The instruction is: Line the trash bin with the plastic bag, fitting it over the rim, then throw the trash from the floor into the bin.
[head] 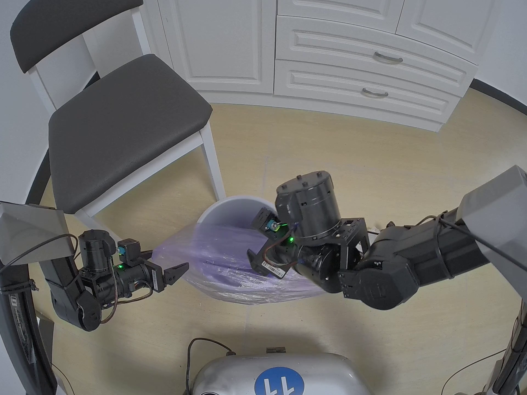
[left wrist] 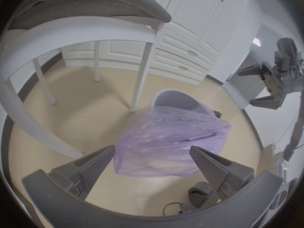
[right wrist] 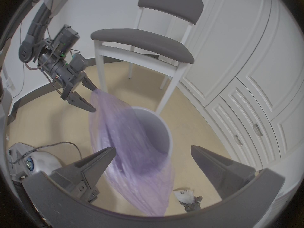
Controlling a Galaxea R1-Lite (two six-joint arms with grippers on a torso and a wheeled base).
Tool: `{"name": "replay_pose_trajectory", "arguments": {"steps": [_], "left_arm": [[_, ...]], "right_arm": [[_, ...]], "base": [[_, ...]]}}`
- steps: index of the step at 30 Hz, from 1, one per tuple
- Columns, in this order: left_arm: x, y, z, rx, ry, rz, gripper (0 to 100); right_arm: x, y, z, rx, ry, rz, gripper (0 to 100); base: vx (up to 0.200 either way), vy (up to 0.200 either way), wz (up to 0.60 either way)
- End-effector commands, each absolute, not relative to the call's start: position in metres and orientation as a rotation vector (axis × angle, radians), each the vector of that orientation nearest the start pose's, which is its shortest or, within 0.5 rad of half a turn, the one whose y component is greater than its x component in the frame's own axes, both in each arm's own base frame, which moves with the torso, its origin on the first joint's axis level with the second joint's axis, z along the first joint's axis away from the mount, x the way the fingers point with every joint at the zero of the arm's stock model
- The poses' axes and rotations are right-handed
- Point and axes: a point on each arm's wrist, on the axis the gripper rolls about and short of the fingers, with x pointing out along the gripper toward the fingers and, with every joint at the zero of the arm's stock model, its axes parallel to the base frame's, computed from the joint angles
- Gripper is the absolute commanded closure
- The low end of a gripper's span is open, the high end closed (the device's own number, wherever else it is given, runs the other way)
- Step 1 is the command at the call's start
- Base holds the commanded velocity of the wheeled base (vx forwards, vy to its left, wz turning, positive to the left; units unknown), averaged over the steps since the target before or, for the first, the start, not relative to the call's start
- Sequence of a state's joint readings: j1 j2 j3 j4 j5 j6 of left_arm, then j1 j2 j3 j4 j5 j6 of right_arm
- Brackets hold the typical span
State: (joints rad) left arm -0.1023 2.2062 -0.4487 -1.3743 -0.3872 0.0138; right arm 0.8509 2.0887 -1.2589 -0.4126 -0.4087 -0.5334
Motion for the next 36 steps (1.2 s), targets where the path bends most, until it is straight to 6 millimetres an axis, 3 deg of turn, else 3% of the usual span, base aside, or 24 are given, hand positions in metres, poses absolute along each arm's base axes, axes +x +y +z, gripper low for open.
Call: {"name": "replay_pose_trajectory", "arguments": {"steps": [1, 12, 14, 23, 35, 36], "left_arm": [[0.303, -0.021, 0.019, -0.091, 0.381, -0.532, 0], [0.288, -0.019, 0.038, -0.079, 0.333, -0.54, 0], [0.284, -0.02, 0.048, -0.072, 0.306, -0.545, 0], [0.281, -0.02, 0.055, -0.063, 0.284, -0.545, 0], [0.276, -0.018, 0.065, -0.057, 0.254, -0.538, 0], [0.276, -0.018, 0.065, -0.056, 0.252, -0.538, 0]], "right_arm": [[0.265, 0.321, 0.129, -0.785, 0.234, 0.573, 0], [0.268, 0.327, 0.096, -0.861, 0.334, 0.598, 0], [0.278, 0.331, 0.086, -0.869, 0.346, 0.591, 0], [0.299, 0.347, 0.065, -0.868, 0.347, 0.577, 0], [0.325, 0.353, 0.057, -0.861, 0.366, 0.548, 0], [0.326, 0.354, 0.057, -0.862, 0.367, 0.548, 100]], "base": [[0.0, 0.0, 0.0], [0.0, 0.0, 0.0], [0.0, 0.0, 0.0], [0.0, 0.0, 0.0], [0.0, 0.0, 0.0], [0.0, 0.0, 0.0]]}}
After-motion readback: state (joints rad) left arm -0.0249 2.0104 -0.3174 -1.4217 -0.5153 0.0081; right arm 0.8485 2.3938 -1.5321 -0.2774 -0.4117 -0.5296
